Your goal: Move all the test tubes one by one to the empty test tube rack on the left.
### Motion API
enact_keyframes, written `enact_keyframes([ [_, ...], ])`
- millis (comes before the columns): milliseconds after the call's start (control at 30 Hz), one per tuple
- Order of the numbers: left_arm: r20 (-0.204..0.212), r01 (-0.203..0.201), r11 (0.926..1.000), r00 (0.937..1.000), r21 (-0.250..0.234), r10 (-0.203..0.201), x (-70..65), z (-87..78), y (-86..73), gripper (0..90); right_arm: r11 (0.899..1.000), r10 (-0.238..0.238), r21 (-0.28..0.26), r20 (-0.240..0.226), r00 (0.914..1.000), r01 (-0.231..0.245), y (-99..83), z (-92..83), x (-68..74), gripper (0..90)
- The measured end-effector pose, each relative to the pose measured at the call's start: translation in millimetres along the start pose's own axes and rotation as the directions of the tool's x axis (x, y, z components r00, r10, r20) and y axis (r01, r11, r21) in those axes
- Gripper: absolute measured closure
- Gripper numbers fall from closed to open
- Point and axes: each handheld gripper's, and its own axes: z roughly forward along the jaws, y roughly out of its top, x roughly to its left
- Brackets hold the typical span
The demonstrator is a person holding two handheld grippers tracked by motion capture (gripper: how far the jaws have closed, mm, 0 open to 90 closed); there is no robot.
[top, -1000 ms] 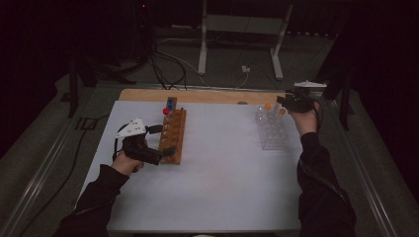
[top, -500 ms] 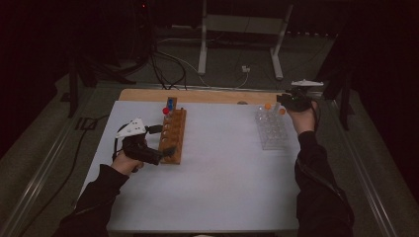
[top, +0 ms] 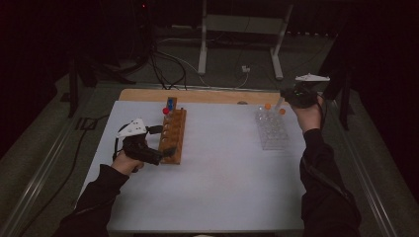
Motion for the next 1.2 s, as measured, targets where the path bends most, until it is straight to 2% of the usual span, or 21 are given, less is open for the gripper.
enact_keyframes([
  [167, 0.001, 0.001, 1.0, 1.0, -0.005, -0.001, -0.3, -0.8, 0.8, 1.0, 0.999, -0.025, -0.027, -0.005, 0.9997, 0.025, 8.0, -13.5, 4.7, 70.6],
  [367, 0.006, 0.001, 1.0, 1.0, -0.005, -0.001, -1.2, -0.8, 2.2, 1.0, 0.997, -0.057, -0.052, -0.019, 0.9982, 0.056, 13.9, -30.2, 16.8, 70.6],
  [500, 0.012, -0.003, 1.0, 0.9999, -0.005, 0.003, -3.3, 0.2, 4.1, 1.0, 0.995, -0.083, -0.054, -0.034, 0.996, 0.081, 13.0, -38.8, 25.7, 70.5],
  [767, 0.025, 0.006, 1.0, 0.9997, 0.007, -0.007, -5.5, 3.7, 5.5, 1.0, 0.994, -0.095, -0.058, -0.09, 0.9914, 0.09, 4.1, -52.3, 40.1, 70.6],
  [1000, 0.03, 0.007, 0.9999, 0.9995, 0.014, -0.007, -10.3, 8.0, 8.2, 1.1, 0.99, -0.128, -0.084, -0.166, 0.9777, 0.116, -3.4, -66.7, 62.3, 70.6],
  [1200, 0.048, 0.012, 0.9998, 0.9988, 0.014, -0.013, -14.3, 12.5, 12.5, 1.1, 0.985, -0.161, -0.102, -0.239, 0.9575, 0.141, -9.4, -76.3, 86.9, 70.6],
])
